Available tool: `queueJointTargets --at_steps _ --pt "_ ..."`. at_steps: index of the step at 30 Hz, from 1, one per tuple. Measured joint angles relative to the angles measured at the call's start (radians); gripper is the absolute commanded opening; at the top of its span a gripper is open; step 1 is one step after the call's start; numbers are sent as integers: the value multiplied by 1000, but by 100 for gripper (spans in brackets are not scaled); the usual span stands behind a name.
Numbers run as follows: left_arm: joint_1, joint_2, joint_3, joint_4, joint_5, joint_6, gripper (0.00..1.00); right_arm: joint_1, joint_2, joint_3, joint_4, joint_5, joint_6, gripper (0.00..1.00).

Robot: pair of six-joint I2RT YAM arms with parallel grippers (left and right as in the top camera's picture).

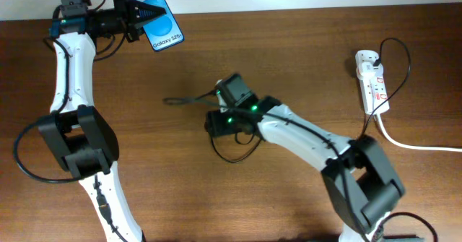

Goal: Plug charger to phone and switch on socket
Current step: 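Grasp the black cable's USB-C plug end with the right gripper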

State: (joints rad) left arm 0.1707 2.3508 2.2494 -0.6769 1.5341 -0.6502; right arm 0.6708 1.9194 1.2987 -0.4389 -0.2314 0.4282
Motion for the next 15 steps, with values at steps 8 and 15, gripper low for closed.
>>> queueJointTargets --at_steps 8,15 --pt "0 0 0 0 0 0 0 24 91 0 29 5 -8 33" --pt "0 0 0 0 0 0 0 24 137 0 95 1 -8 33"
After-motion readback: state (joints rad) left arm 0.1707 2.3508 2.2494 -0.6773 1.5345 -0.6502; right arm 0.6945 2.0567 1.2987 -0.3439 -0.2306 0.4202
